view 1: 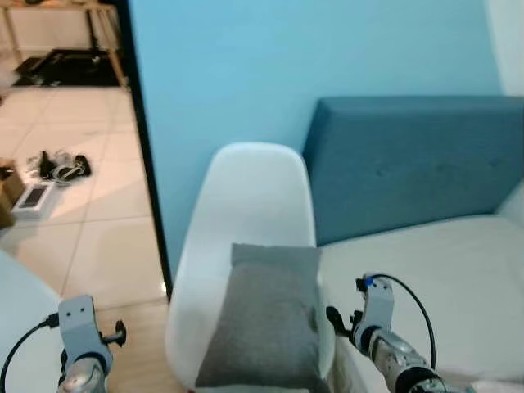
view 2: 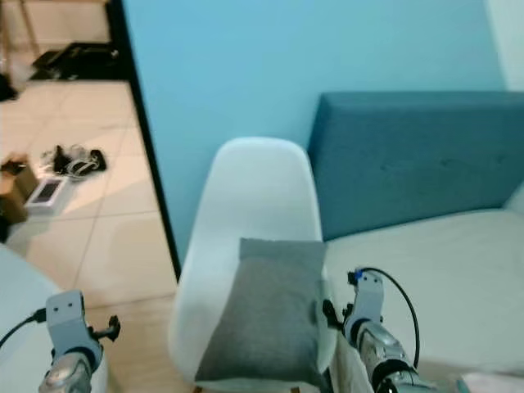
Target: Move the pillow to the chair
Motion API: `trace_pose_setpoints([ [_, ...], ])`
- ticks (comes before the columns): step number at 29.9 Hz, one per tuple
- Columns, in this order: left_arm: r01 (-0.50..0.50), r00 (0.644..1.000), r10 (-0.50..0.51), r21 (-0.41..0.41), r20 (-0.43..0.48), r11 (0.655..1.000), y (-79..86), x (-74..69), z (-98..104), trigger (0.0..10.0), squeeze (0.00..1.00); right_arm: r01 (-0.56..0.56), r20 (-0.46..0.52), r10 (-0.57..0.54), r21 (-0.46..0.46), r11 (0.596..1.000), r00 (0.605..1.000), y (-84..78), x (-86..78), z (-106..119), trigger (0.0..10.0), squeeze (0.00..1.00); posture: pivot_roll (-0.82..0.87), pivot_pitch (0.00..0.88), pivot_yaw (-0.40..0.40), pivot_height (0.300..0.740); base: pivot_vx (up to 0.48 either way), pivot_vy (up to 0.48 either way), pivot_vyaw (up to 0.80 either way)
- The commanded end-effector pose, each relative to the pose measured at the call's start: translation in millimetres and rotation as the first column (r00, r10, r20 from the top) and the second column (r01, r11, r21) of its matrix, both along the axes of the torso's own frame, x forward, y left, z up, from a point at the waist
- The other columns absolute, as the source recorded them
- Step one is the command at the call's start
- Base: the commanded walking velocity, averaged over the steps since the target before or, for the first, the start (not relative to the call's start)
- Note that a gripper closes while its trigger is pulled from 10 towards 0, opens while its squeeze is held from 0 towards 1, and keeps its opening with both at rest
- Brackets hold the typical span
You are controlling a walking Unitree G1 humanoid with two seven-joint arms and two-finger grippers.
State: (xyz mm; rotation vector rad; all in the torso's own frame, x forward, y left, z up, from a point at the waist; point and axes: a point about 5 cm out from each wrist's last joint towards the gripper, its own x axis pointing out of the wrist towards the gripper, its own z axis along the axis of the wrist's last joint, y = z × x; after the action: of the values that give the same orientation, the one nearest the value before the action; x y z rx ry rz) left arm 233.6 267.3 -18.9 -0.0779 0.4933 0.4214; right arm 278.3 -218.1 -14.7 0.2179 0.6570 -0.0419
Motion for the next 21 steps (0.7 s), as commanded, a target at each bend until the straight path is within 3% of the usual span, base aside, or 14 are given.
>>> trace_pose_setpoints([
  [1,0.030,1.000,-0.030,0.000,0.006,1.000,-4.6,2.7,0,10.0,0.00,0.029,-0.011,-0.029,0.003,1.000,1.000,-5.5,-3.0,-1,10.0,0.00,0.01,0.000,-0.102,0.735,0.000,0.000,-0.78],
  [5,0.105,0.994,-0.105,0.016,0.041,0.994,-13.4,10.4,4,10.0,0.00,-0.005,0.015,0.005,-0.017,1.000,1.000,-0.6,5.5,5,10.0,0.00,0.02,0.000,-0.107,0.735,0.000,0.000,-0.77],
  [12,0.073,0.997,-0.073,0.005,0.011,0.997,-10.7,4.6,-1,10.0,0.00,-0.070,0.060,0.072,-0.026,0.997,0.996,7.2,17.3,15,10.0,0.00,0.02,0.000,-0.110,0.735,0.000,0.000,-0.76],
  [21,0.057,0.998,-0.057,-0.008,-0.012,0.998,-9.2,-2.0,-7,10.0,0.00,-0.218,0.193,0.222,-0.042,0.975,0.956,27.3,42.1,41,10.0,0.00,0.01,0.000,-0.109,0.735,0.000,0.000,-0.76],
])
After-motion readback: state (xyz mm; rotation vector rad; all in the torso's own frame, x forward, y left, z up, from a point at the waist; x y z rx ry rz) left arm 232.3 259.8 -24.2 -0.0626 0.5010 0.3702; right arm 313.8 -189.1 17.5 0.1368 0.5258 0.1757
